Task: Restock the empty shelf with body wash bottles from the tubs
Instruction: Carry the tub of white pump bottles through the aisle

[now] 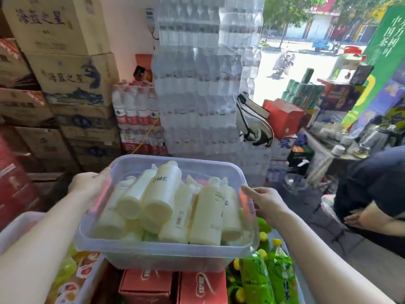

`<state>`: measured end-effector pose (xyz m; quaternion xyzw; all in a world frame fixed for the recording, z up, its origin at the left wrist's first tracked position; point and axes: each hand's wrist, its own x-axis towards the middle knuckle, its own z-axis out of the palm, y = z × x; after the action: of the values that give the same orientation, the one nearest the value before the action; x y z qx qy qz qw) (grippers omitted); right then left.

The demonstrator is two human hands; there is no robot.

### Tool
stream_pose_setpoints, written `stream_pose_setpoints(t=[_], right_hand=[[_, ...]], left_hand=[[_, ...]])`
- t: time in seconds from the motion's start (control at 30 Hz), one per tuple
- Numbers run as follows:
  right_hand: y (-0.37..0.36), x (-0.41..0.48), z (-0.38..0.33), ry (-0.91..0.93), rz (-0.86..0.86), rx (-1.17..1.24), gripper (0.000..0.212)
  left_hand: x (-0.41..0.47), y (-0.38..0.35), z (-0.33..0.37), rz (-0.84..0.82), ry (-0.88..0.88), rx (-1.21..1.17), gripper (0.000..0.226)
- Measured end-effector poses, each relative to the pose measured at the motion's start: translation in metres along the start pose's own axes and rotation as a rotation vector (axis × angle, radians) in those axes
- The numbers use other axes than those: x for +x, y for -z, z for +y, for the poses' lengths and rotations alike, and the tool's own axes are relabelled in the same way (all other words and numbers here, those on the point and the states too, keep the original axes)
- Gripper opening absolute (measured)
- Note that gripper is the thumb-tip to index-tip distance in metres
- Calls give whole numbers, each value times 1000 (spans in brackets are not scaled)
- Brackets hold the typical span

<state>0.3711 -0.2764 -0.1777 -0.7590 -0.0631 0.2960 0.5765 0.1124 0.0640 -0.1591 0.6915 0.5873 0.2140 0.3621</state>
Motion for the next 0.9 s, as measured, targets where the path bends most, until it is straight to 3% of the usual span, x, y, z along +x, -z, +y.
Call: stream_pose_setpoints(t=[0.17,0.6,0.73,0.9], right_hand=[[-1,5,-5,-70,-42,-47,40],[-3,-11,-15,-96,43,-26,33],[-18,-50,-26,-42,66,-100,35],[-42,-119,-26,12,30,-175,35]], left_hand=[[-3,3,-11,-53,-52,-59,30],[-61,32,-27,-64,39,-194,32],[-96,59,-59,-42,81,-283,38],[-138,100,-135,-69,170,-396,27]])
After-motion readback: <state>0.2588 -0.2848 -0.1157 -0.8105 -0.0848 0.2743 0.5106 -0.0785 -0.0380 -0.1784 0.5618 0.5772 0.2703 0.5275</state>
